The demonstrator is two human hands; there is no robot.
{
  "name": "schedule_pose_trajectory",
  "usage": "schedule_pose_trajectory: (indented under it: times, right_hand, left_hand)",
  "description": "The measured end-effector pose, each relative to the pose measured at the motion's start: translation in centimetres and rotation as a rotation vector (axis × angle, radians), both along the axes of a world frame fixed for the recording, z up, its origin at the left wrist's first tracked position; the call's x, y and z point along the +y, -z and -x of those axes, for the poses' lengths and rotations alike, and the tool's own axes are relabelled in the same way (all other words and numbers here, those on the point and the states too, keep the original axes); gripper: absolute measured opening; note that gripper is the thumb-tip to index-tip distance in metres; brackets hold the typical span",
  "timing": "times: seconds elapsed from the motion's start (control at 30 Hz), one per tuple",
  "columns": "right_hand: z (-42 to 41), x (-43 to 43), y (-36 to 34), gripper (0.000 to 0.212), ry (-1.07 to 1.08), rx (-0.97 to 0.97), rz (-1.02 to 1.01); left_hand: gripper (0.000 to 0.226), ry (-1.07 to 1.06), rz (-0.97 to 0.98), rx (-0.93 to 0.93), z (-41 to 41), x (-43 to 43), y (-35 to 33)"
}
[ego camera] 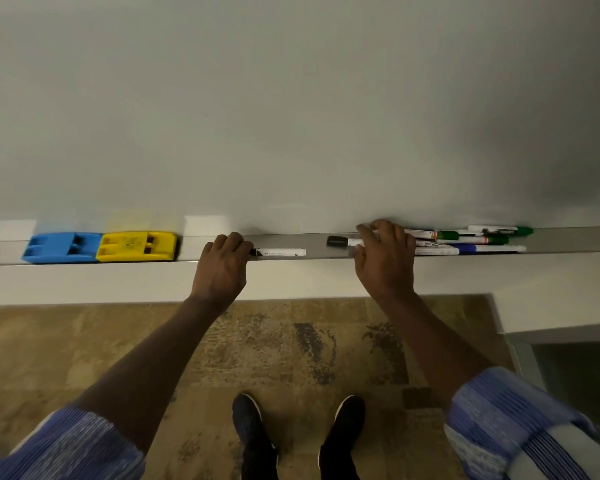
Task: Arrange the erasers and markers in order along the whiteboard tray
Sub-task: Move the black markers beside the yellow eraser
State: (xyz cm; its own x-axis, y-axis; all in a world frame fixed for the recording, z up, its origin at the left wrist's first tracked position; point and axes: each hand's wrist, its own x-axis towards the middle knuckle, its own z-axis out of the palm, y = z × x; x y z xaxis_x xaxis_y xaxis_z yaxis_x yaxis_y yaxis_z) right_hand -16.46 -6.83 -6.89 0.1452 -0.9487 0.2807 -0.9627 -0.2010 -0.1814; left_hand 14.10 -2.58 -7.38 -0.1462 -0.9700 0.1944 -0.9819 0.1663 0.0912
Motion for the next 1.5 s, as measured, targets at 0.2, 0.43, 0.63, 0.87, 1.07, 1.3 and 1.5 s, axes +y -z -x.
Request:
schedule_pose_trajectory:
  times: [0.2, 0.43, 0.63, 0.87, 1.07, 1.3, 1.5]
  right_hand:
    - [-7.4, 1.4, -1.1, 0.035, -0.307, -0.310, -0.100]
    - [-15.0, 1.4, -0.5, 0.026, -0.222, -0.555, -0.322]
    - [-18.3, 1.3, 0.1, 0.023, -0.217, -0.472, -0.339]
    - [-20.5, 1.5, 0.2, 0.024, -0.279, -0.391, -0.331]
    - [-21.0, 1.7, 0.3, 0.025, -0.329, -0.411, -0.355]
    - [-18.4, 1.6, -0.7, 0.023, -0.390, -0.451, -0.285]
    - [-11.3, 1.4, -1.1, 0.029, -0.240, -0.317, -0.121]
  left_hand:
    - [0.009, -0.039, -0.002, 0.018, -1.4, 0.5, -0.8]
    - [0.011, -0.102, 0.017, 0.013, -4.8, 1.2, -1.5]
    - [0.014, -0.148, -0.040, -0.064, -7.0, 1.5, -1.1]
    - [0.019, -0.184, -0.074, -0.152, -8.5, 1.8, -0.6]
    - [0.025, -0.210, -0.123, -0.147, -9.3, 2.2, -0.4]
    - [0.034, -0.184, -0.092, -0.060, -7.8, 2.4, -0.7]
    - [0.063, -0.016, -0.173, 0.034, -2.1, 2.6, 0.4]
